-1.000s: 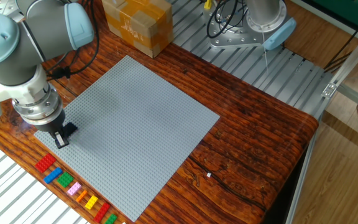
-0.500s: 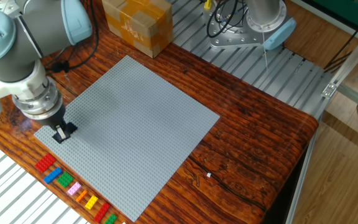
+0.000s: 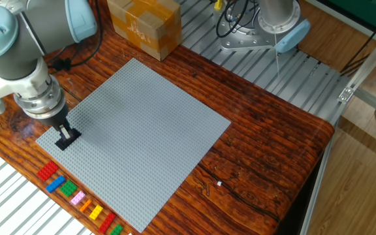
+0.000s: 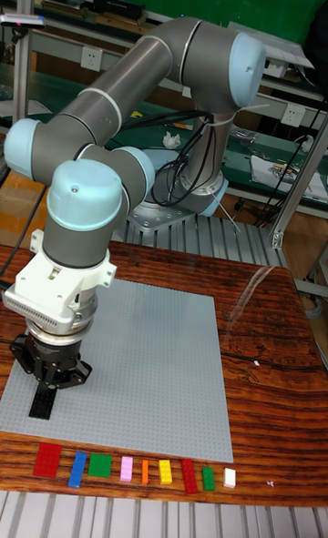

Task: Build with small Lego blocks

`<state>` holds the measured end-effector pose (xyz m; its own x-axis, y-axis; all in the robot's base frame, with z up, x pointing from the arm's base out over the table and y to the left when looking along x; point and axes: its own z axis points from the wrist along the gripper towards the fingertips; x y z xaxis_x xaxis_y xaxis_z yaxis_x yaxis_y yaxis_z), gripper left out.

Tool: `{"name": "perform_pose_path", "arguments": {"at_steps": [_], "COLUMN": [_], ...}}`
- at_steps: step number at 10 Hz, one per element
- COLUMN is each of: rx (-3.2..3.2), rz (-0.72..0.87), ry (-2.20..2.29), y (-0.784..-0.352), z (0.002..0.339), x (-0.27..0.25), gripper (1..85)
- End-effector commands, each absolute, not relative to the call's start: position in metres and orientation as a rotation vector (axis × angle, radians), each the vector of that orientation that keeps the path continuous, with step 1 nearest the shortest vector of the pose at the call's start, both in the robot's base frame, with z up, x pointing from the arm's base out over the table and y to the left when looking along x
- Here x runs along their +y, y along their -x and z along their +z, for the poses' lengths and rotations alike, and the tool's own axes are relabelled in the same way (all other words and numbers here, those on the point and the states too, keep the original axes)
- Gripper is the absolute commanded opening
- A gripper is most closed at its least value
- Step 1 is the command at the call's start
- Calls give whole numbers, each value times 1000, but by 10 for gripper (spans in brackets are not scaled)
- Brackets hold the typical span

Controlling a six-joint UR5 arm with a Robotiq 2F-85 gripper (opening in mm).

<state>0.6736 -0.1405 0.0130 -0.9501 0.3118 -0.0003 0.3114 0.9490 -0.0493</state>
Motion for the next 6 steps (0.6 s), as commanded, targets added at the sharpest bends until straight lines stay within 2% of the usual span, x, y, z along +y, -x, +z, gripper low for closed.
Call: {"name": "perform_pose_path", "arguments": {"at_steps": [1, 6], "rx": [-3101, -3103], "rz": [55, 45], "ry": [488, 501], "y": [-673, -676], "z": [13, 14], "x": [-142, -137], "gripper": [10, 10]}}
